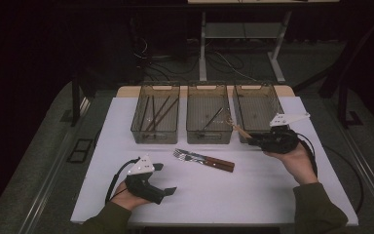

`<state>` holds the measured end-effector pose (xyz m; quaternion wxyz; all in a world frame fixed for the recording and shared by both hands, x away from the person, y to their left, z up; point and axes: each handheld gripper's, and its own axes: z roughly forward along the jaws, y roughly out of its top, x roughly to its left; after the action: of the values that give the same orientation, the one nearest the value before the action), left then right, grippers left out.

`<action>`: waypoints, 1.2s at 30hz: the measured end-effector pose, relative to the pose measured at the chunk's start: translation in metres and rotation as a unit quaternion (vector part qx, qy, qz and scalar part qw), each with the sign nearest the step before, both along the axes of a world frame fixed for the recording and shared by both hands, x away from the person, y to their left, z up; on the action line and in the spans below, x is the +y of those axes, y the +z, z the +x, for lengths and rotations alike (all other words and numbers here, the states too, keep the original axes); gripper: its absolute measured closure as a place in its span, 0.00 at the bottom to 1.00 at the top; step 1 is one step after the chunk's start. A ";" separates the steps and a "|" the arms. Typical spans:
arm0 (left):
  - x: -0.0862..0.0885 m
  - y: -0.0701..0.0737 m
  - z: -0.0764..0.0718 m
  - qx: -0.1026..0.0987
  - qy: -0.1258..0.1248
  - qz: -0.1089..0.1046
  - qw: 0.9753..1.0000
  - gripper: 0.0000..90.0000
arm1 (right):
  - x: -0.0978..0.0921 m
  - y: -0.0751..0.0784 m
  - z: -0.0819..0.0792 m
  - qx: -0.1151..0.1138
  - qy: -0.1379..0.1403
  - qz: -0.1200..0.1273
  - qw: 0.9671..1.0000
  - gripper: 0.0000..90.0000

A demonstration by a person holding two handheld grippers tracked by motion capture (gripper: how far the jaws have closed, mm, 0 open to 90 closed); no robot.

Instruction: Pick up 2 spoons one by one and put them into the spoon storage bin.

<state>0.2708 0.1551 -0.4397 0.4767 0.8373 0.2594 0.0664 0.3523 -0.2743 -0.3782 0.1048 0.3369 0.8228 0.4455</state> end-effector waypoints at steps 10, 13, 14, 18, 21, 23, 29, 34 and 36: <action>0.000 0.000 0.000 -0.001 0.000 -0.001 1.000 0.04 | 0.017 0.011 0.017 -0.003 -0.010 0.001 1.000 0.81; 0.000 0.000 0.000 -0.003 -0.001 -0.001 1.000 0.04 | 0.022 0.014 0.024 -0.003 -0.012 0.006 1.000 0.81; 0.000 0.000 0.000 -0.002 -0.001 -0.001 1.000 0.04 | 0.024 0.015 0.026 -0.002 -0.014 0.005 1.000 0.81; 0.000 0.001 0.000 -0.003 -0.002 0.000 1.000 0.04 | 0.033 0.019 0.036 -0.002 -0.018 -0.001 1.000 0.81; 0.000 0.001 0.000 -0.003 -0.002 -0.001 1.000 0.04 | 0.039 0.021 0.043 -0.001 -0.021 -0.005 1.000 0.81; 0.000 0.001 0.000 -0.004 -0.003 -0.001 1.000 0.04 | 0.045 0.021 0.048 0.002 -0.023 -0.010 1.000 0.81; 0.000 0.001 0.000 -0.003 -0.004 -0.001 1.000 0.04 | 0.059 0.018 0.060 0.007 -0.026 -0.022 0.999 0.81; -0.001 0.001 -0.001 -0.002 -0.004 -0.004 1.000 0.04 | 0.068 0.014 0.068 0.017 -0.027 -0.024 0.999 0.81; -0.001 0.001 -0.001 -0.003 -0.005 -0.004 1.000 0.04 | 0.071 0.011 0.070 0.022 -0.028 -0.028 0.999 0.81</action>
<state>0.2703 0.1545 -0.4386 0.4808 0.8366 0.2542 0.0656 0.4225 -0.2029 -0.3668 0.1085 0.3660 0.8273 0.4121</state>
